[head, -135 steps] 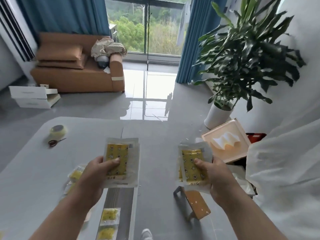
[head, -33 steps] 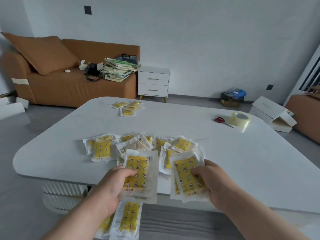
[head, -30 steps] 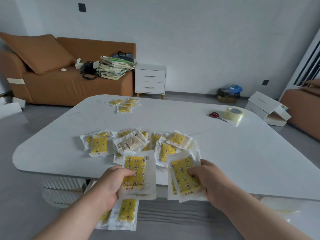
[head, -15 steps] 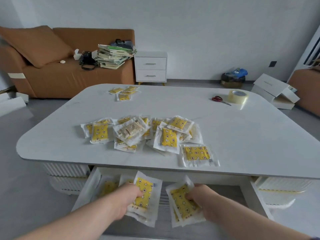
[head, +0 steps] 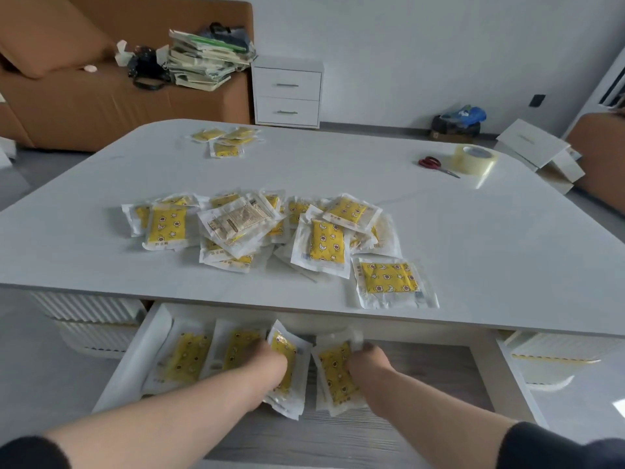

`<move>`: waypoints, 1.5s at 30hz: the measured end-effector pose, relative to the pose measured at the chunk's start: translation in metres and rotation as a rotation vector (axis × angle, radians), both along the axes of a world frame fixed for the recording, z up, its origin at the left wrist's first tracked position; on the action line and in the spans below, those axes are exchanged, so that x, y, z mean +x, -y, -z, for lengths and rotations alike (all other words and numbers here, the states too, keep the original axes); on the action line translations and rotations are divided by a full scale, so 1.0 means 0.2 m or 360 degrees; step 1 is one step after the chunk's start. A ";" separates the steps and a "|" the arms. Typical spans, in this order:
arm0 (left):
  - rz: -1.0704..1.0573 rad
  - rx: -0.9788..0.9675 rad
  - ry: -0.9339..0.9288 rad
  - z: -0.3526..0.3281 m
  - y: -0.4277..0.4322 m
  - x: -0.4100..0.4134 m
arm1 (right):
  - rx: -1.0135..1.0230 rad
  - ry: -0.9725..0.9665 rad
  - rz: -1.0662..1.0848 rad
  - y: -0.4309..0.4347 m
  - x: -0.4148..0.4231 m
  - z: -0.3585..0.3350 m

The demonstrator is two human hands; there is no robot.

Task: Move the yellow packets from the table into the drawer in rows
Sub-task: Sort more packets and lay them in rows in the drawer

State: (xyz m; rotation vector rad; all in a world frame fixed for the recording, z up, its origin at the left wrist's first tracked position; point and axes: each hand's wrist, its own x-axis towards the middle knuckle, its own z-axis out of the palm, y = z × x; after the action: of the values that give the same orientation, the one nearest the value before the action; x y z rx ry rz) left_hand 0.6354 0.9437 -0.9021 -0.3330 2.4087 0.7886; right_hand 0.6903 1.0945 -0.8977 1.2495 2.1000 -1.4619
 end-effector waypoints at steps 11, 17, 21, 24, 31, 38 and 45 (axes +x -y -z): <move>0.0534 -0.0539 -0.0309 -0.02 0.02 -0.03 | 0.0423 0.0159 -0.0244 0.04 -0.01 0.07; 0.0705 -0.0511 -0.0484 -0.03 0.09 -0.02 | 0.0571 0.0189 -0.0494 0.01 0.00 0.04; 0.1067 -0.0642 -0.0636 -0.09 0.13 -0.03 | 0.0750 0.0233 -0.0907 -0.06 0.03 -0.02; 0.1577 -0.0642 -0.0798 -0.15 0.19 -0.06 | 0.1087 0.0148 -0.1410 -0.16 0.08 -0.05; 0.2231 -0.0713 -0.0614 -0.03 0.28 -0.06 | 0.1099 -0.0045 -0.1937 -0.15 0.18 0.01; 0.2219 -0.0793 -0.0674 0.02 0.25 -0.04 | 0.1178 -0.0123 -0.1927 -0.10 0.19 0.08; 0.2221 -0.0801 -0.0694 0.00 0.24 -0.05 | 0.1157 -0.0237 -0.1914 -0.13 0.17 0.10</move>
State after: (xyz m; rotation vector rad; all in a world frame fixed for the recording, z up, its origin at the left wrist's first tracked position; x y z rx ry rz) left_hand 0.6258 0.8947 -0.9021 1.3288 2.3886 -0.4249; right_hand 0.7250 1.1199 -0.9175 -0.1642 2.7276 -0.2558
